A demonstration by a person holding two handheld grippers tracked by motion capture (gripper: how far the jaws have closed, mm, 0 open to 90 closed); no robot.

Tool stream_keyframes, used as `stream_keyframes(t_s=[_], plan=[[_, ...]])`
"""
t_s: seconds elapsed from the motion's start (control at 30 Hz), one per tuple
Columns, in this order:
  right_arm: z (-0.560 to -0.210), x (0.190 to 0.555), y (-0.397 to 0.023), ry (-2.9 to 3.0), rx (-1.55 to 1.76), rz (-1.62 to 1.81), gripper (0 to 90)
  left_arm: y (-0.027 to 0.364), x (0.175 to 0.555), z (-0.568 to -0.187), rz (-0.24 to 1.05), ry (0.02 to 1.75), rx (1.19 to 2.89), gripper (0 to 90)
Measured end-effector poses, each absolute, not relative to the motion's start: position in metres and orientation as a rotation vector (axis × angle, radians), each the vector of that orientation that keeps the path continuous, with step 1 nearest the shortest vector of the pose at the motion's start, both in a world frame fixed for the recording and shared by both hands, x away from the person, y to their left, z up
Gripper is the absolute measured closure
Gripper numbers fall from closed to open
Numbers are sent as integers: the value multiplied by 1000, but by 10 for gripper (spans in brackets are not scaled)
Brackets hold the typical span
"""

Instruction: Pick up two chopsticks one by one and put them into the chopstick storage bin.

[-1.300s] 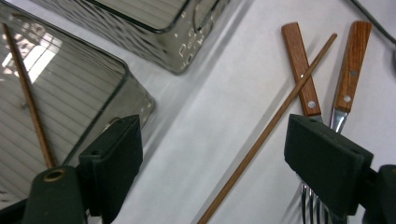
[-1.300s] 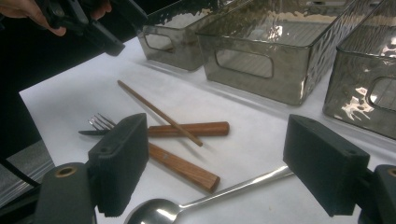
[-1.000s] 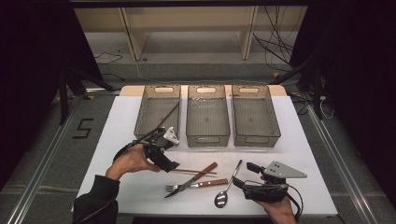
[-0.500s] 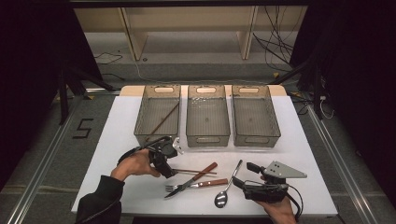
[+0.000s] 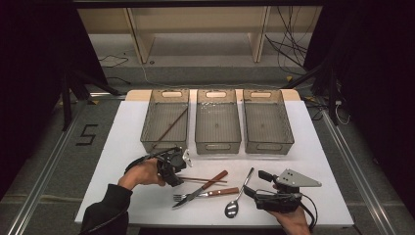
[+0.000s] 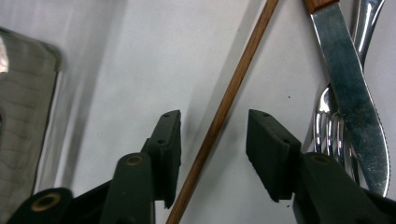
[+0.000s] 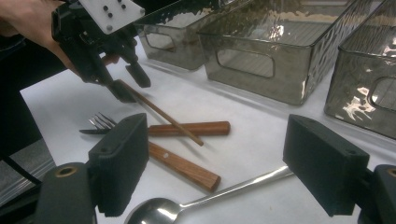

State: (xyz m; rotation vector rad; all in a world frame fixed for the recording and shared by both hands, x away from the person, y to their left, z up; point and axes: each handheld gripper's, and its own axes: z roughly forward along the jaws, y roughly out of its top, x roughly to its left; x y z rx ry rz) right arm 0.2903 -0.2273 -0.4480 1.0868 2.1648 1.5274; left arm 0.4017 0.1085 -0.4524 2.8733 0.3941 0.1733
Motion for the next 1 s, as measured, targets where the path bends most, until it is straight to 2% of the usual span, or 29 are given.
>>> stream_keyframes(t_s=[0.47, 0.77, 1.0], plan=[[-448, 290, -227, 2167, 1088, 1525, 233, 105, 403, -460, 147, 335, 2892, 690], [-449, 291, -227, 2167, 1090, 1522, 233, 107, 401, -460, 126, 256, 2894, 827], [-449, 291, -228, 2168, 1090, 1522, 234, 108, 401, -460, 159, 223, 2889, 840]])
